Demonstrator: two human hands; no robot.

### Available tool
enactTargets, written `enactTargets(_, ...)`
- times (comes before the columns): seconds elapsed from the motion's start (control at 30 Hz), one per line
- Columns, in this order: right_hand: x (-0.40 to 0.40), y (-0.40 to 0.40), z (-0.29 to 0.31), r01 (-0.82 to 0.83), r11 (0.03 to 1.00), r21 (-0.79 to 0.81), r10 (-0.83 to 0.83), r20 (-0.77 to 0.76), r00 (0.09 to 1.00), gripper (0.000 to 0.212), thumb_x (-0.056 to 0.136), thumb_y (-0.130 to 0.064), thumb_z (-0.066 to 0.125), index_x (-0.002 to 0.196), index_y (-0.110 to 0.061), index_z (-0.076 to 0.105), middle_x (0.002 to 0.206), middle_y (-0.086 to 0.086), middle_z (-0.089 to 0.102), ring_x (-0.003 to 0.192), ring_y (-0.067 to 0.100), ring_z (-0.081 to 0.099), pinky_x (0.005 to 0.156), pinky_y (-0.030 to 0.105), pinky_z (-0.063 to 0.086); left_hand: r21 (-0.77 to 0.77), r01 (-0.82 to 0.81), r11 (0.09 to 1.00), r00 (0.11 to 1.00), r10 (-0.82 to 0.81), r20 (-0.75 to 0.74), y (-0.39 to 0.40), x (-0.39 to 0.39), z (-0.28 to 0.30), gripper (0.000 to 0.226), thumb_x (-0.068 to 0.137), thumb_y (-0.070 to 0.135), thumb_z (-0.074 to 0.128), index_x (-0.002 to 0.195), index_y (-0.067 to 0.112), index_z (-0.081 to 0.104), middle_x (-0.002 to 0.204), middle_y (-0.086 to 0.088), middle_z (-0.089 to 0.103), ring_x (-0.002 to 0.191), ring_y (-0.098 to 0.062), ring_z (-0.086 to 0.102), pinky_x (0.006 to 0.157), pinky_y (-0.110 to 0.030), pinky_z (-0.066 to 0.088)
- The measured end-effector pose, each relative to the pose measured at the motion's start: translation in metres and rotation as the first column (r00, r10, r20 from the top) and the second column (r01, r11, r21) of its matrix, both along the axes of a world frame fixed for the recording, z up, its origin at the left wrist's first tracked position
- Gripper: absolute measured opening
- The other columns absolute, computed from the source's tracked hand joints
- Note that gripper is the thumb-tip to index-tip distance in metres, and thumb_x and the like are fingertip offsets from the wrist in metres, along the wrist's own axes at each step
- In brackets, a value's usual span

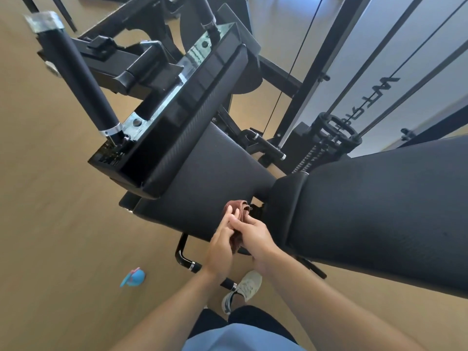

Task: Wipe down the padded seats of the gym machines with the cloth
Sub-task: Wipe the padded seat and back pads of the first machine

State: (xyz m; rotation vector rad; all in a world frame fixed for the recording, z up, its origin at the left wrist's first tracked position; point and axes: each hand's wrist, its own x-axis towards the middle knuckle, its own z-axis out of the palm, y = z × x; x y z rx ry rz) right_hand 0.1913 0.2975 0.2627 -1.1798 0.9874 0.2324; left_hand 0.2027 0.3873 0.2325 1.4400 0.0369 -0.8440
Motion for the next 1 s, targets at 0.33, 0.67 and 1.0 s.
enactTargets(0.33, -0.004, -0.003, 0.017, -0.153, 0.983, -0.105, 0.172, 0.202, 0.964, 0.026, 0.107, -0.019, 0.048, 0.104, -0.029, 0.071, 0.091, -0.007, 0.078, 0.090, 0.018, 0.075, 0.085, 0.045, 0.062, 0.052, -0.345, 0.937, 0.768, 0.314, -0.559, 0.027, 0.031, -0.051, 0.058, 0.090, 0.055, 0.060, 0.121, 0.007, 0.070, 0.116, -0.011, 0.074, 0.109, -0.024, 0.069, 0.096, -0.042, 0.055)
enactTargets(0.67, -0.013, -0.022, 0.013, -0.111, 0.981, -0.160, 0.132, 0.126, 0.983, 0.036, 0.107, -0.004, 0.042, 0.115, -0.030, 0.066, 0.115, 0.004, 0.070, 0.106, 0.022, 0.068, 0.085, 0.048, 0.062, -0.318, -0.435, 0.842, 0.725, 0.119, -0.678, 0.037, 0.019, -0.036, 0.090, 0.091, 0.078, 0.029, 0.136, 0.006, 0.060, 0.136, -0.027, 0.060, 0.128, -0.045, 0.057, 0.114, -0.056, 0.038)
enactTargets(1.0, -0.043, -0.032, -0.026, -0.181, 0.972, 0.153, 0.216, -0.257, 0.942, 0.059, 0.080, -0.061, 0.075, 0.124, -0.024, 0.065, 0.114, 0.005, 0.076, 0.106, 0.025, 0.071, 0.094, 0.041, 0.055, -0.116, -0.032, 0.993, 0.862, -0.031, -0.505, 0.046, 0.008, -0.047, 0.065, 0.083, 0.048, 0.074, 0.135, 0.012, 0.060, 0.128, -0.013, 0.070, 0.120, -0.034, 0.065, 0.107, -0.052, 0.047)
